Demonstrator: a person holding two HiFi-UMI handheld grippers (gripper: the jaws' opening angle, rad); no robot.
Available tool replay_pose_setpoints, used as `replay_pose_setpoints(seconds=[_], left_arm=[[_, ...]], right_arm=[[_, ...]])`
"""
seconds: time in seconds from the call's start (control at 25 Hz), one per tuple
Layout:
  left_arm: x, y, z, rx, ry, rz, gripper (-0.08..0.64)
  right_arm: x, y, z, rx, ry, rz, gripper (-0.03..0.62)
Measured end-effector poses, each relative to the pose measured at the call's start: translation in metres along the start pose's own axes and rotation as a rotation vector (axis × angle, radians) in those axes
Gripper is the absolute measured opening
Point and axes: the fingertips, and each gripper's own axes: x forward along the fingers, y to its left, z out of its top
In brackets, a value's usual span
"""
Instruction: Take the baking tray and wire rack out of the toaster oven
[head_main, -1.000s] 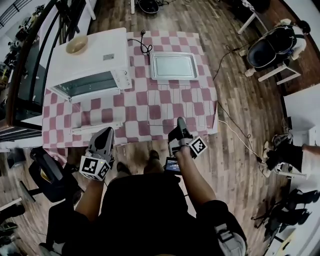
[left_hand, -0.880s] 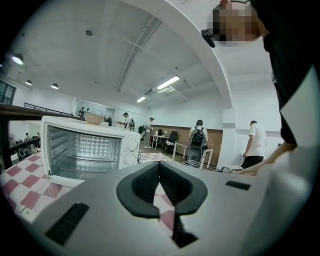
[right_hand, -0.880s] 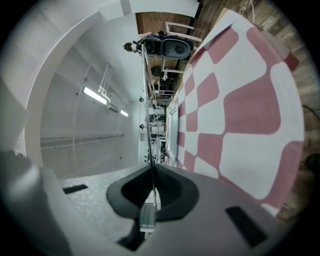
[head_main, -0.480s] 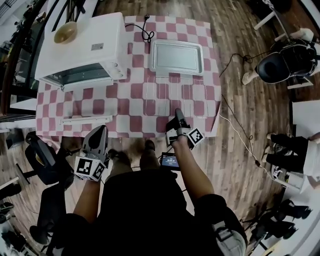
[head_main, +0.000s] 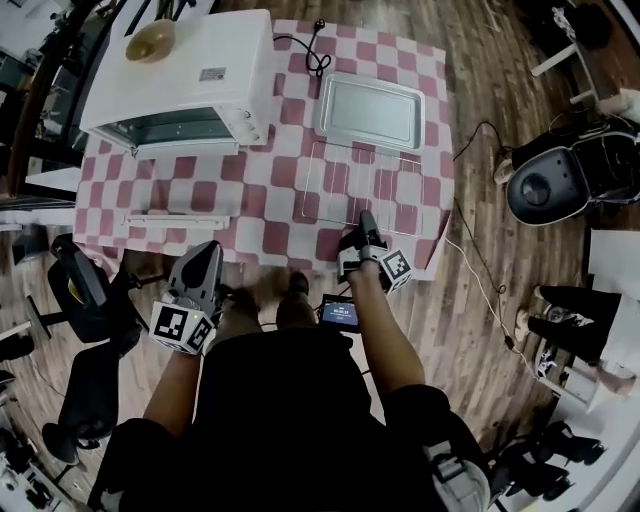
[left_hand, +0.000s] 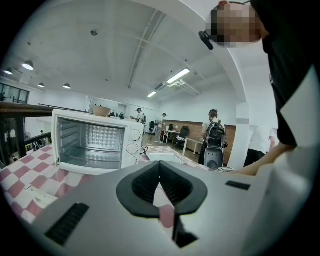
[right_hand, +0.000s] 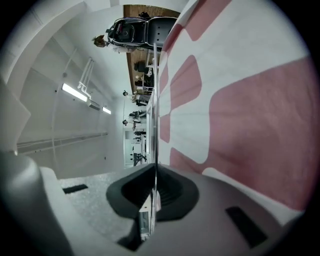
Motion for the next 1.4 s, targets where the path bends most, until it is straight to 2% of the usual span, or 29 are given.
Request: replay_pose_setpoints(seconds=[0.16,0.4,0.56,1.04,1.4], left_arm=[[-0.002,-0.001,0.000,-0.011,-0.011,0.008,-0.006],[-0.010,-0.004,-0.002,-0.030,-0.026,0.015,-0.006],[-0.018,-0.002,-0.004,-0.046,-0.038,0.023,-0.006],[-0.034,-0.005,-0.018,-0.076,-0.055,0.016,-0.006],[-0.043,-0.017,-0.025,-0.111,-0.080,0.013,-0.006]], right_arm=[[0.002,0.000,-0.005,-0.004,0.014,-0.053,0.005],[0.003,-0.006,-0.010,-0.074,0.051,-0.138,0.010],[-0.002,-0.015,-0.008,-0.122,0.050,-0.225,0.040],[-0.038,-0.025,-0.008,-0.166,0.068,-0.330,0.096],[-0.061,-0.027,-0.011,-0.259,0.119,-0.421,0.144]])
